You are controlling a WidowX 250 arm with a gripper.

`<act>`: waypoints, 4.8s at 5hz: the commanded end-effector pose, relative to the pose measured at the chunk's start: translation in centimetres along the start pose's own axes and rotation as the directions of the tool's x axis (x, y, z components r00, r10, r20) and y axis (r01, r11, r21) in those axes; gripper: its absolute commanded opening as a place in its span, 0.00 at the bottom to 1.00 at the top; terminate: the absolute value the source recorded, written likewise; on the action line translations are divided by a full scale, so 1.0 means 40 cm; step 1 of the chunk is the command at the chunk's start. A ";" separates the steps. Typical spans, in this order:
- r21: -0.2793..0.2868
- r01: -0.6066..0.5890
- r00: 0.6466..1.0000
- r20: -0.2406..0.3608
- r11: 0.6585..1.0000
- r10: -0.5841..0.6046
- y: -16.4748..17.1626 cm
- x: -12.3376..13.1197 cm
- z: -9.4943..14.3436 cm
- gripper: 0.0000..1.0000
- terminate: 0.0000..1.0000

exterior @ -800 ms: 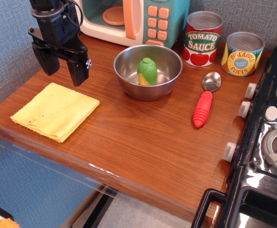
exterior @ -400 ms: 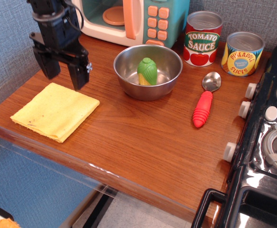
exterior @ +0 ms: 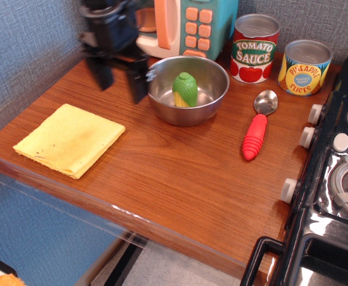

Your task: Place the green vegetable to the left of the pot.

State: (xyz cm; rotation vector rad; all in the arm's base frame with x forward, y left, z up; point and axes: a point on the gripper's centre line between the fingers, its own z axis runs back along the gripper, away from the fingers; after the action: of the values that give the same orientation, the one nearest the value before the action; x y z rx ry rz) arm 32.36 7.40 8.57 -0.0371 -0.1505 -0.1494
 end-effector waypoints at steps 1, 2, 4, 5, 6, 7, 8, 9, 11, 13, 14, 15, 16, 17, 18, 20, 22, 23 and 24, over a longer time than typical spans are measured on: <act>0.017 0.009 0.997 0.077 1.000 -0.011 -0.054 0.169 0.017 1.00 0.00; 0.042 -0.016 0.998 0.054 0.999 0.014 -0.048 0.217 -0.024 1.00 0.00; 0.075 -0.014 0.999 -0.035 0.997 0.016 -0.052 0.226 -0.112 1.00 0.00; 0.068 -0.011 0.999 -0.046 0.998 0.015 -0.061 0.219 -0.124 1.00 0.00; 0.060 -0.006 0.999 -0.049 0.998 0.009 -0.065 0.210 -0.125 0.00 0.00; 0.029 0.016 1.000 -0.020 0.999 -0.015 -0.071 0.212 -0.098 0.00 0.00; -0.009 0.045 0.998 0.039 0.999 -0.045 -0.073 0.229 -0.050 0.00 0.00; -0.058 0.051 0.990 0.133 0.997 -0.043 -0.046 0.260 0.039 0.00 0.00; 0.011 -0.046 0.978 0.206 0.999 0.042 0.157 0.247 0.130 0.00 0.00; 0.085 -0.182 0.982 0.067 0.980 0.177 0.299 0.168 0.064 0.00 0.00; 0.070 -0.178 0.984 -0.010 0.982 0.179 0.291 0.141 0.016 0.00 0.00; 0.070 -0.177 0.980 -0.076 0.982 0.182 0.294 0.123 -0.034 0.00 0.00; 0.093 -0.171 0.975 -0.124 0.981 0.182 0.312 0.115 -0.075 0.00 0.00; 0.097 -0.167 0.973 -0.146 0.981 0.180 0.321 0.110 -0.095 0.00 0.00; 0.092 -0.149 0.980 -0.121 0.984 0.160 0.316 0.111 -0.077 1.00 0.00; 0.092 -0.131 0.990 0.072 0.987 0.125 0.281 0.124 0.102 1.00 0.00; 0.110 -0.094 0.993 0.086 0.989 0.085 0.246 0.107 0.166 1.00 0.00; 0.116 -0.078 0.995 0.076 0.990 0.070 0.235 0.102 0.162 1.00 0.00; 0.116 -0.078 0.995 0.076 0.990 0.070 0.235 0.102 0.162 1.00 0.00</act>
State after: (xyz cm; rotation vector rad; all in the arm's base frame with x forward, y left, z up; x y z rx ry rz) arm 37.55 16.59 11.14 0.0262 -0.1413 -0.0544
